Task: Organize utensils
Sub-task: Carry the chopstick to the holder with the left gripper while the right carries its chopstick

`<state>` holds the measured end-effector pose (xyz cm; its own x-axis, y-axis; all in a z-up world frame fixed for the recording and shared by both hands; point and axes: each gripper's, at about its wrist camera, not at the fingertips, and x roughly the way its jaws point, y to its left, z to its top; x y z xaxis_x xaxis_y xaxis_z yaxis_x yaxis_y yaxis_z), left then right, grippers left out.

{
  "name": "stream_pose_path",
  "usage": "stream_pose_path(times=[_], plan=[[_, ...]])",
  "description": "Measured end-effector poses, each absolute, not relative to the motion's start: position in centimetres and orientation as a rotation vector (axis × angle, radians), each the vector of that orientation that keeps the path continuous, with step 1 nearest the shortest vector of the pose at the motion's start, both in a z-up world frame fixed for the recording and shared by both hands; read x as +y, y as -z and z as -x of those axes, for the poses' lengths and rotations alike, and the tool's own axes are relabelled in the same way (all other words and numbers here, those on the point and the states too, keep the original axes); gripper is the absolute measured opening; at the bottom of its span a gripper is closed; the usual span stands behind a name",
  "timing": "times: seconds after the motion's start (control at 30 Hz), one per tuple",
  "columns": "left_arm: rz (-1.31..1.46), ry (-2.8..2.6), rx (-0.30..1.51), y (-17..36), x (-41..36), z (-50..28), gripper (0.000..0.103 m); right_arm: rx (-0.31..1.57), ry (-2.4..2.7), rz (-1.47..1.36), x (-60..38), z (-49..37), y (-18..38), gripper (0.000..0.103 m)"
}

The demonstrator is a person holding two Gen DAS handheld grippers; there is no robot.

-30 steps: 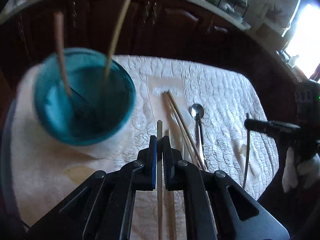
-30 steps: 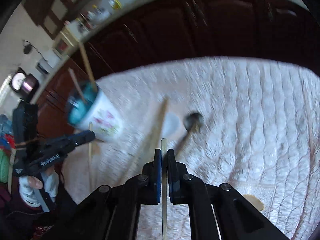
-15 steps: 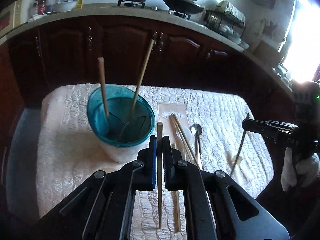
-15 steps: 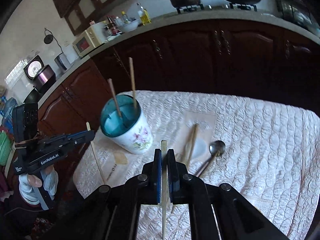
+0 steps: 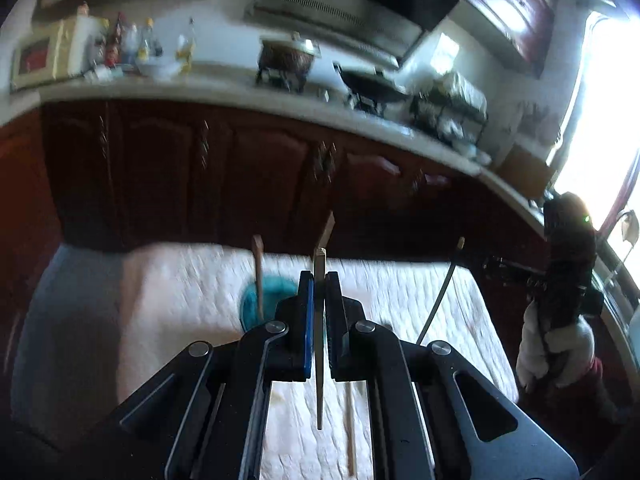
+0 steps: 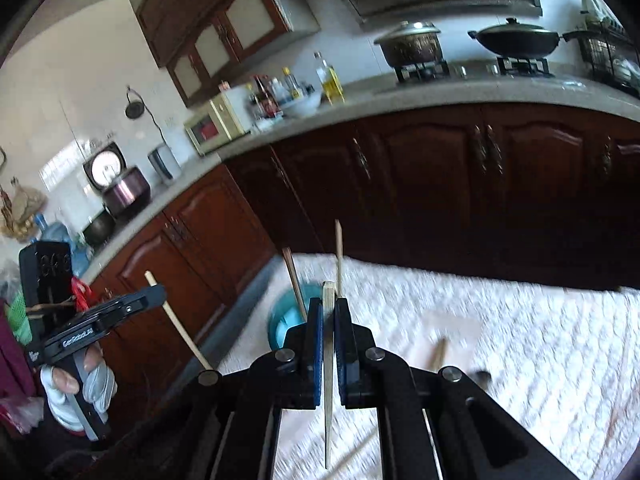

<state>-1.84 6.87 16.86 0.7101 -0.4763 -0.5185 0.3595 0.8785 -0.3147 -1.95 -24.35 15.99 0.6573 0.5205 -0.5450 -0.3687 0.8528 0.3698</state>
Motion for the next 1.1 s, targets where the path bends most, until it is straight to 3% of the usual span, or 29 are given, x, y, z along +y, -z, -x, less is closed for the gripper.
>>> stream_pose_path(times=[0.23, 0.47, 0.8, 1.1], plan=[[0.197, 0.376, 0.524, -18.9, 6.6, -1.9, 0.004, 0.588, -0.471, -0.284, -21.9, -2.7, -18.9, 0.005], [0.133, 0.288, 0.535, -15.4, 4.7, -6.0, 0.004, 0.514, -0.411, -0.313, -20.3, -7.3, -18.8, 0.005], [0.139, 0.263, 0.641, -9.4, 3.8, -8.2, 0.004, 0.609, -0.407, -0.261, -18.5, -10.8, -13.2, 0.005], [0.142, 0.252, 0.709, -7.2, 3.4, -8.1, 0.004, 0.723, -0.438, -0.299, -19.0, -11.5, -8.4, 0.005]])
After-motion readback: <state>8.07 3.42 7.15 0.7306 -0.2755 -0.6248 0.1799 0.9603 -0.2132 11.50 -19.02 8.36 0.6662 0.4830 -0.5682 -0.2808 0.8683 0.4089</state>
